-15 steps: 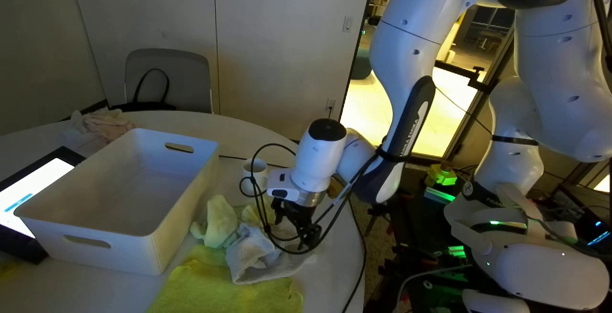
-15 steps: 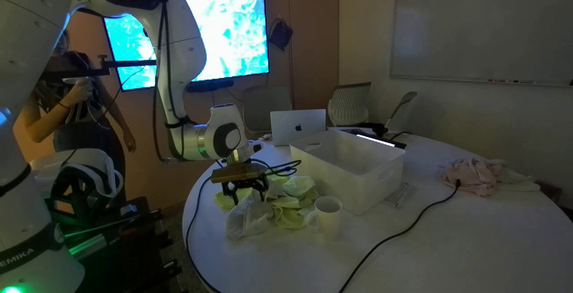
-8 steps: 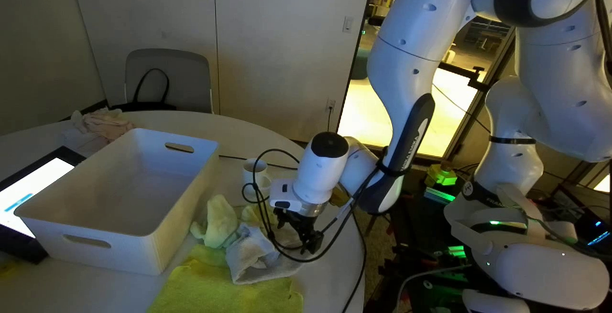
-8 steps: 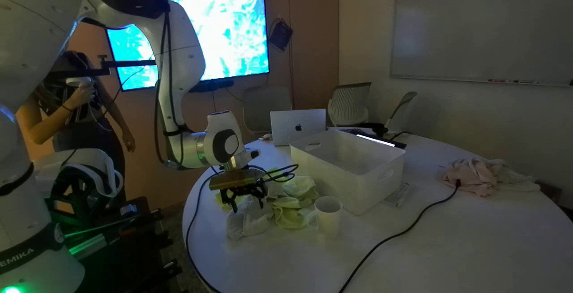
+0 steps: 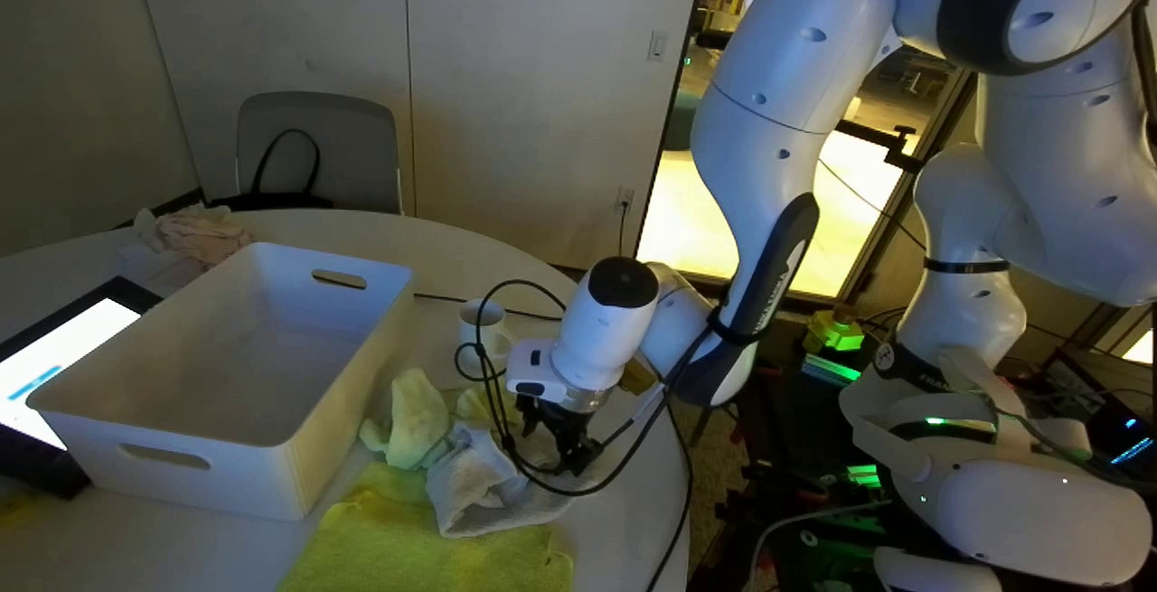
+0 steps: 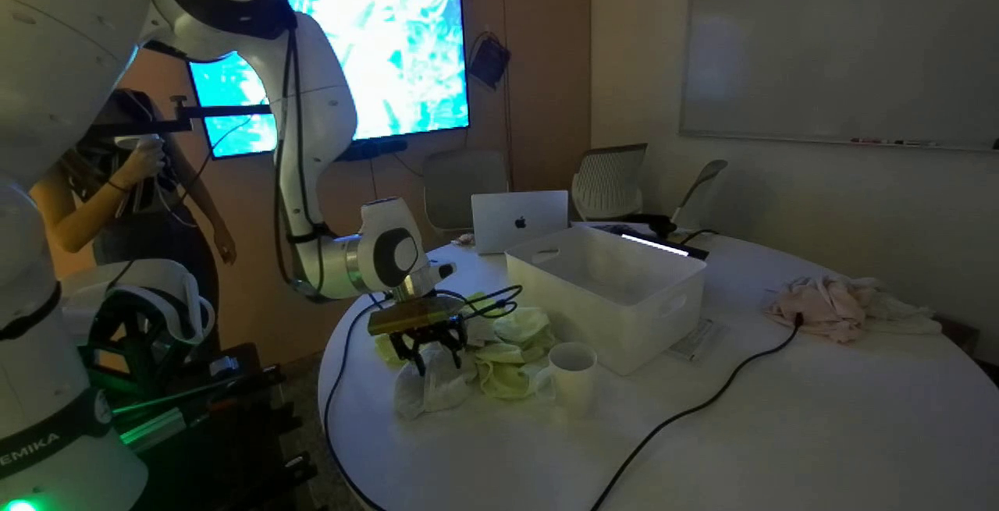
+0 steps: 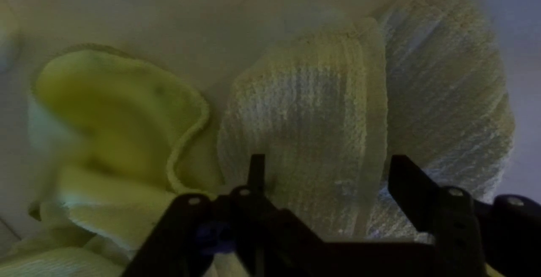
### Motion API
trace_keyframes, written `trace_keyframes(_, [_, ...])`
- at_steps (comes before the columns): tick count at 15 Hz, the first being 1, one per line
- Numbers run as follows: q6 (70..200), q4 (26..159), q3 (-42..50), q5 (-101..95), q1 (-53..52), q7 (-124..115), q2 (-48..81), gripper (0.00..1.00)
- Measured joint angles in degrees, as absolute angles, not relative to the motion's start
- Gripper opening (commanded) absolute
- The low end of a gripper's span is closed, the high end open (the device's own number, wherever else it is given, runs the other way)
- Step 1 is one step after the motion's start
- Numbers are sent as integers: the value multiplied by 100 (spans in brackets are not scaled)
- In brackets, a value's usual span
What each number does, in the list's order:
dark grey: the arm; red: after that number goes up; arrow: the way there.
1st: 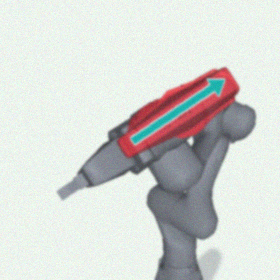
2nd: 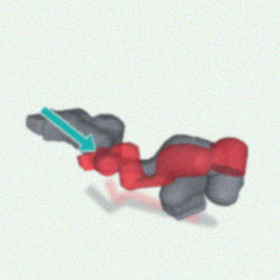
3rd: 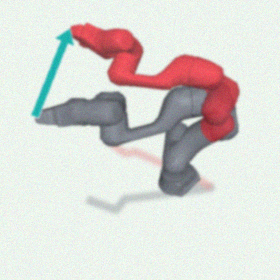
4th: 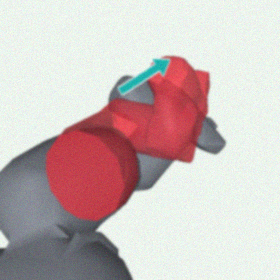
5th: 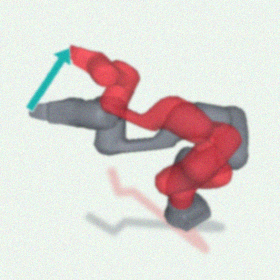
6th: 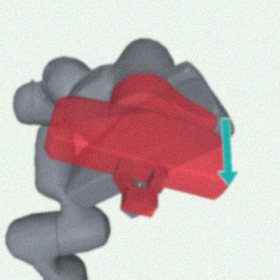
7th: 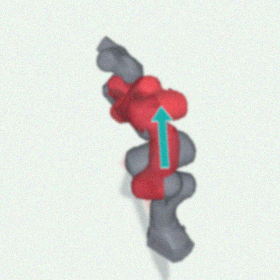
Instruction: Pick up the clothes from the table and put them in the box and pick up the black objects from the table and put them in the cup
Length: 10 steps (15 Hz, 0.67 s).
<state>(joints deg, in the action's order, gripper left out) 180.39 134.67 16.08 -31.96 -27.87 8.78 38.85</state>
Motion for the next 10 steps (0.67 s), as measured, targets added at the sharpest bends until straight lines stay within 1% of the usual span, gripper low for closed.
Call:
trace_keyframes(5, [18066, 13444, 1932, -3196, -3029, 768, 3896, 7])
trace_keyframes(6, [18066, 13437, 1983, -3196, -3069, 751, 3902, 2])
trace_keyframes(7, [18067, 13433, 2022, -3196, -3096, 738, 3906, 0])
trace_keyframes(10, [18070, 13417, 2170, -3195, -3199, 663, 3915, 1])
